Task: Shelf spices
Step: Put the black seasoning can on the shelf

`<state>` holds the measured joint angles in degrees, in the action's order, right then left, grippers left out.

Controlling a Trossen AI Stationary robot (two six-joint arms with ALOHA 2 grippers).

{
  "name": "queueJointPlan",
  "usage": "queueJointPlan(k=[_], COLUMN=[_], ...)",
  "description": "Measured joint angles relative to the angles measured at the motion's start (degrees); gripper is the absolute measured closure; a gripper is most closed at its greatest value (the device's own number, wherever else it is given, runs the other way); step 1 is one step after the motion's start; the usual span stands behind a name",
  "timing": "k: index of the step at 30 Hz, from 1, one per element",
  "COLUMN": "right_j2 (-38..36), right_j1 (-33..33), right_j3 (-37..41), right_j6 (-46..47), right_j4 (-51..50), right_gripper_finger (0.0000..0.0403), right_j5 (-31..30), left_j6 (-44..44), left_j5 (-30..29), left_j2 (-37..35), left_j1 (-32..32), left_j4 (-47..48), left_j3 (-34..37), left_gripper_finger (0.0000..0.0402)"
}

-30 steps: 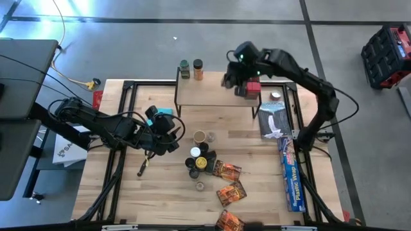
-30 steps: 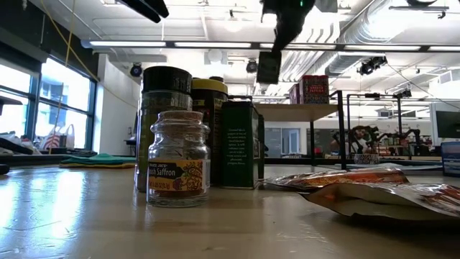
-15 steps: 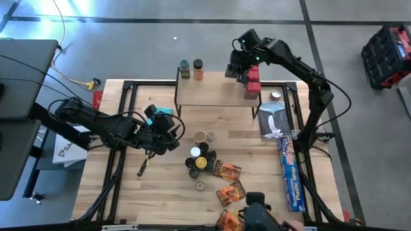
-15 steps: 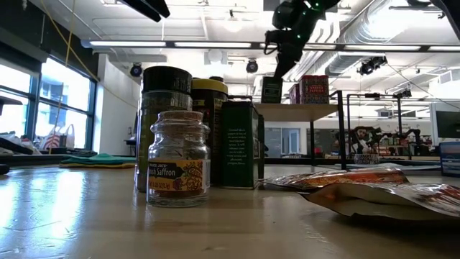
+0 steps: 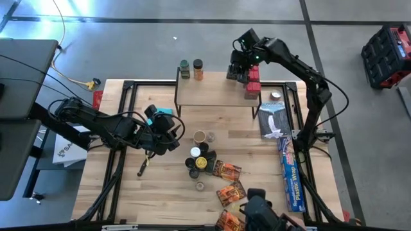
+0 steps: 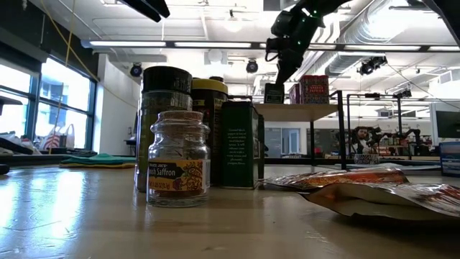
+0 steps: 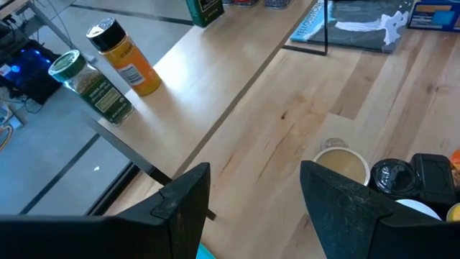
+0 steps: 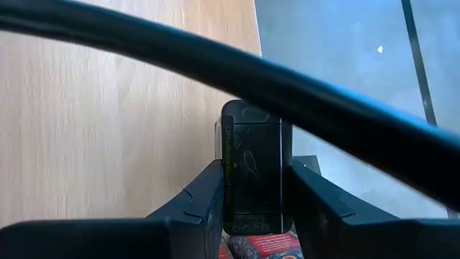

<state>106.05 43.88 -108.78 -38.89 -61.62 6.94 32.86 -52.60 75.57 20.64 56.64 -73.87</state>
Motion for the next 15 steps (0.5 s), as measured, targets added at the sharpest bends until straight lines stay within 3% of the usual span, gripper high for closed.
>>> queueJointPlan(k=[15], right_j2=[0.1], right_j1=[0.5], right_j3=[0.0], right_j6=[-2.1], right_j4=[-0.8], right_gripper_finger=[0.0280], right_j5=[-3.0], left_j6=[0.6], left_j5=[0.2], left_j2=[0.0], left_j1=[0.0], left_j4=[0.0], left_j3=[0.0], left_gripper_finger=[0.0191])
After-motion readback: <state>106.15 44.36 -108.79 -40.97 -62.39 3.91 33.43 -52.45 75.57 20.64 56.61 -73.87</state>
